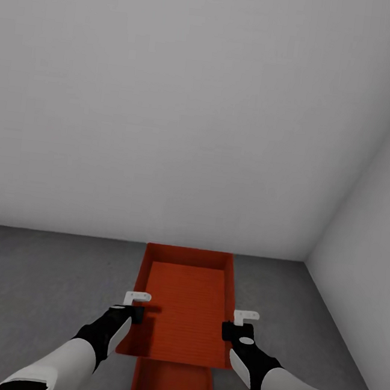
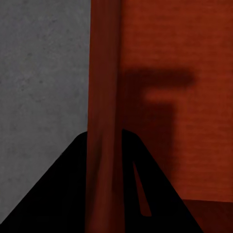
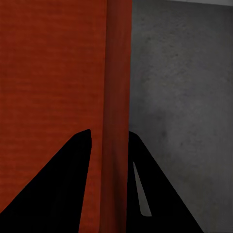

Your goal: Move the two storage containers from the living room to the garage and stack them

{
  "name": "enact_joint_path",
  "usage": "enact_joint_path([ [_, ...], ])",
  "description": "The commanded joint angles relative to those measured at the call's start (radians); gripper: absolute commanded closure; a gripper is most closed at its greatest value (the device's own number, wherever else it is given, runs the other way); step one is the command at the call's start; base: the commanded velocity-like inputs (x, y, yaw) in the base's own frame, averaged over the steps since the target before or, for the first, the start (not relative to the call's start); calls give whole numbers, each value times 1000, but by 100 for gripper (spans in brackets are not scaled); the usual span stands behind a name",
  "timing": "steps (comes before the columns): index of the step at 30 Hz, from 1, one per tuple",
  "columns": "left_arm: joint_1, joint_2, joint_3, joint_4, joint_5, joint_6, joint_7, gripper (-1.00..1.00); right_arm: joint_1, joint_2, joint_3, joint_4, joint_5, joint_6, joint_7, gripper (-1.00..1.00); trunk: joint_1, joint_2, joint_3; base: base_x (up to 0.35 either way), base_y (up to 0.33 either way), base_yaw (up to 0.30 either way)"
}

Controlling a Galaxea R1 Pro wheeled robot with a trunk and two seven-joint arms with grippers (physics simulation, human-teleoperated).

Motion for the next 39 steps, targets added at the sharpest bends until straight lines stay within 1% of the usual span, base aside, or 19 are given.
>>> enact_joint_path([
  [1,-1,0,20,-54,-21,8,3,100,-1,-1,7,16,-16,-4,-1,100,0,-2,-3,0,0,0],
  [19,-1,0,20,-54,-21,8,4,100,-1,0,7,16,-16,-4,-2,100,0,-2,-32,0,0,0],
  [36,-1,0,20,-54,-21,9,4,100,-1,0,7,16,-15,-4,-1,100,0,-2,-33,0,0,0],
  [39,-1,0,20,-54,-21,9,4,100,-1,0,7,16,-15,-5,-1,100,0,-2,-37,0,0,0],
])
